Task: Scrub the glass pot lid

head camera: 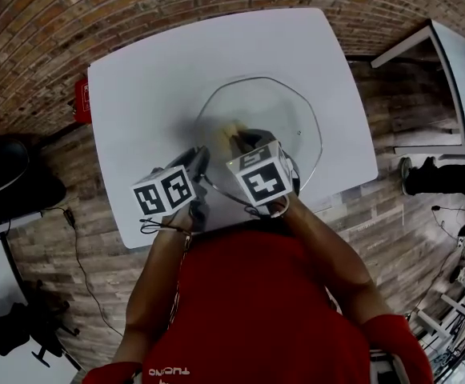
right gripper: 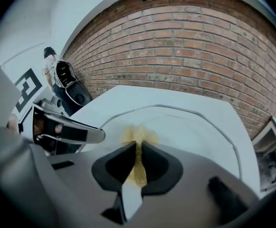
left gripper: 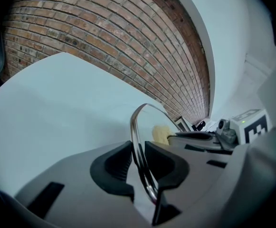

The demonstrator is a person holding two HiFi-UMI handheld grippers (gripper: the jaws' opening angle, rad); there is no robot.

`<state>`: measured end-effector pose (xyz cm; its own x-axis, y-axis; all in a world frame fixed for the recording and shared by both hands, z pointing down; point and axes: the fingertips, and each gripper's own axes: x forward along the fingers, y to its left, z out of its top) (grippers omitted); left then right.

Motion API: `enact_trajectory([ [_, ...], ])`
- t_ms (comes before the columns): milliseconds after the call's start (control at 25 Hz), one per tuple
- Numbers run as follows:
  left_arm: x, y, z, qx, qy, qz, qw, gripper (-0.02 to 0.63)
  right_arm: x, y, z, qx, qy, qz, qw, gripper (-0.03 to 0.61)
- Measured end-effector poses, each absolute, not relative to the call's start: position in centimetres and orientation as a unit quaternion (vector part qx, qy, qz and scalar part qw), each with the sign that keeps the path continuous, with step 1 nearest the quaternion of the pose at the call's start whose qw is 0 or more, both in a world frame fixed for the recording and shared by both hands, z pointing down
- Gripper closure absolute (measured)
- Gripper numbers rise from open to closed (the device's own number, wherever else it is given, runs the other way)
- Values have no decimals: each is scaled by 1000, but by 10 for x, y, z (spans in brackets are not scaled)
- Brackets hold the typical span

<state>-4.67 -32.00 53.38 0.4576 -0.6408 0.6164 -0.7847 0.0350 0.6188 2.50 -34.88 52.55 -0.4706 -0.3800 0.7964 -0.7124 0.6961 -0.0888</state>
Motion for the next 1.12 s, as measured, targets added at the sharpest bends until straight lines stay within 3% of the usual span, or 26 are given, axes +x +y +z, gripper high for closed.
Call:
enact_trajectory([
  [520,-47,-321,534,692,-516,72,500,520,182,-394,517,464,-754,219,409,526],
  [1120,-45,-319,534,685,-517,72,508,520,37,-266,503,255,-842,265,395,526],
])
